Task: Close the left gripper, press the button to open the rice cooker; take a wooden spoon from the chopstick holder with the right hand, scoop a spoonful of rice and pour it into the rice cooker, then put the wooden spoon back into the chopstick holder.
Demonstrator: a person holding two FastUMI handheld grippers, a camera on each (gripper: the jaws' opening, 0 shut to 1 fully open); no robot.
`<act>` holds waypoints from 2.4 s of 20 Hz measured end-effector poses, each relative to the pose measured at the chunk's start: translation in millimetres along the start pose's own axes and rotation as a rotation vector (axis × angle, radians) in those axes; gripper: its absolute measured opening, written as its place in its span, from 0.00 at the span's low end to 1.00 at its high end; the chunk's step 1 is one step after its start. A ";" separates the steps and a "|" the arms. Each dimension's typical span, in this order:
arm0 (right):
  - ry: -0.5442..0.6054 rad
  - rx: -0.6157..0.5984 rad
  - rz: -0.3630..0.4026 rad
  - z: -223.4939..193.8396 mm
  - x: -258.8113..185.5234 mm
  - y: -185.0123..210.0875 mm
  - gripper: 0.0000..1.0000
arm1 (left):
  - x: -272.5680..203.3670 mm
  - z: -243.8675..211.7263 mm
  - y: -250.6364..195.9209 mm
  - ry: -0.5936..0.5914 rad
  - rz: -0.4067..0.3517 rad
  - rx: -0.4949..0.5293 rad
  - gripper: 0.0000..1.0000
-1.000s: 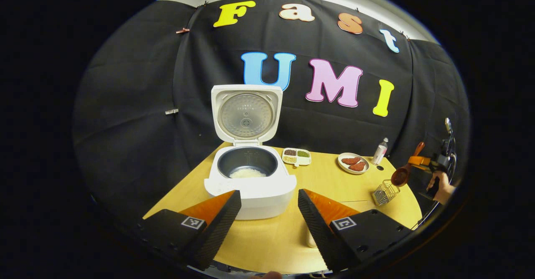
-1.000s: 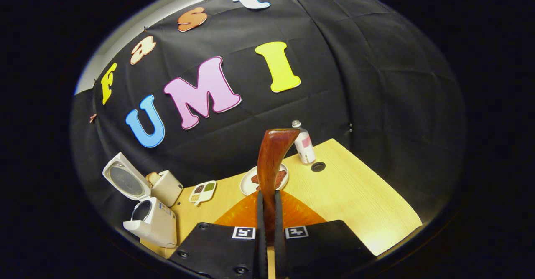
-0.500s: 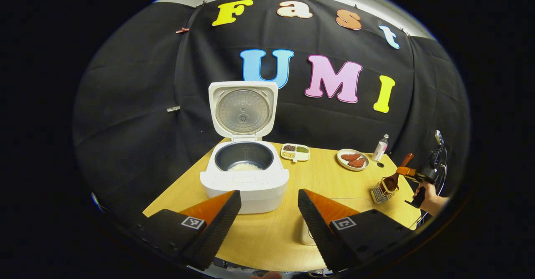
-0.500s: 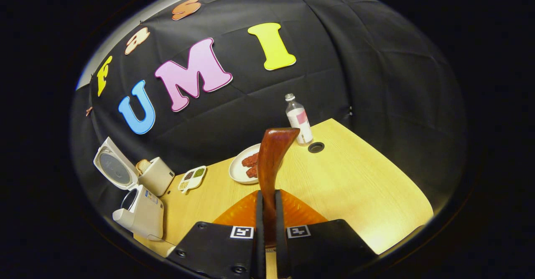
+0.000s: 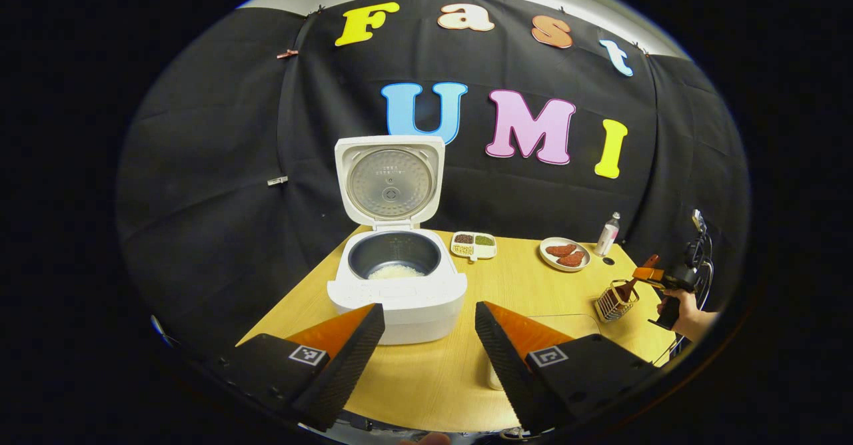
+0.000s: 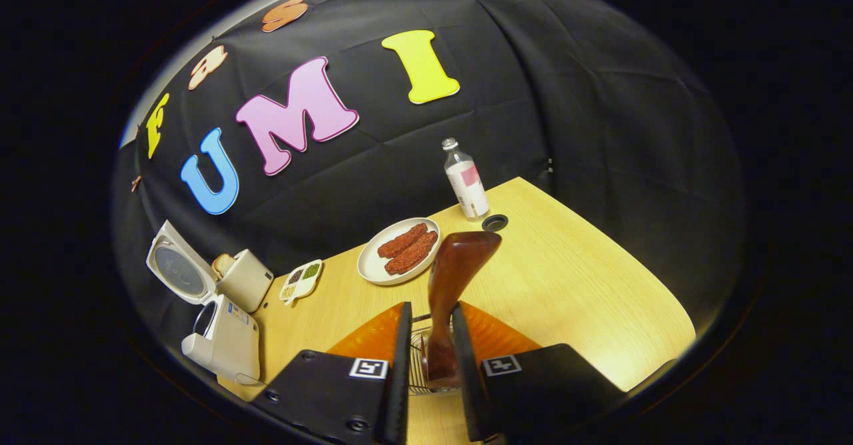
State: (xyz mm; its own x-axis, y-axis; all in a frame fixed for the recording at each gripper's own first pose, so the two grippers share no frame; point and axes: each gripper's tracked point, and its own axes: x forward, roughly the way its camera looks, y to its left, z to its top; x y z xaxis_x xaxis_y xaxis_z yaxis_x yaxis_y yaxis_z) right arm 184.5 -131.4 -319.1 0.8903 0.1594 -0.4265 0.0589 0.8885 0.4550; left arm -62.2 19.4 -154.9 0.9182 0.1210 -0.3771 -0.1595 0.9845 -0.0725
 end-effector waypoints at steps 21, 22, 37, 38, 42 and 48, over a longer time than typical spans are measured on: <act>-0.155 -0.141 -0.050 53.9 -210.4 43.8 0.98 | 81.2 221.3 35.5 -0.386 -0.056 0.003 0.95; -0.187 -0.174 -0.051 60.9 -222.2 54.2 0.98 | 89.1 229.6 40.3 -0.389 -0.046 0.022 0.95; -0.573 -0.433 -0.070 104.5 -350.3 195.7 0.98 | 214.6 339.1 69.5 -0.424 -0.036 0.034 0.95; -0.576 -0.426 -0.076 102.4 -353.4 198.4 0.98 | 225.7 341.6 70.3 -0.414 -0.032 0.048 0.95; -0.585 -0.413 -0.095 95.8 -364.4 205.0 0.98 | 276.9 332.2 82.9 -0.354 0.036 0.112 0.95; -0.596 -0.402 -0.132 90.7 -376.6 206.5 0.98 | 331.1 310.9 97.5 -0.269 0.099 0.181 0.94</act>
State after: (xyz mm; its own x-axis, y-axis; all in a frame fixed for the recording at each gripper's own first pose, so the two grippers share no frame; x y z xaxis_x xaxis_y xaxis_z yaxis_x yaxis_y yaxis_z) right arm -97.6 -46.9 6.4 0.9886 -0.1197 0.0917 0.1147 0.9917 0.0585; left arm 339.0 194.9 0.3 0.9681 0.2226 -0.1152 -0.2079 0.9699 0.1265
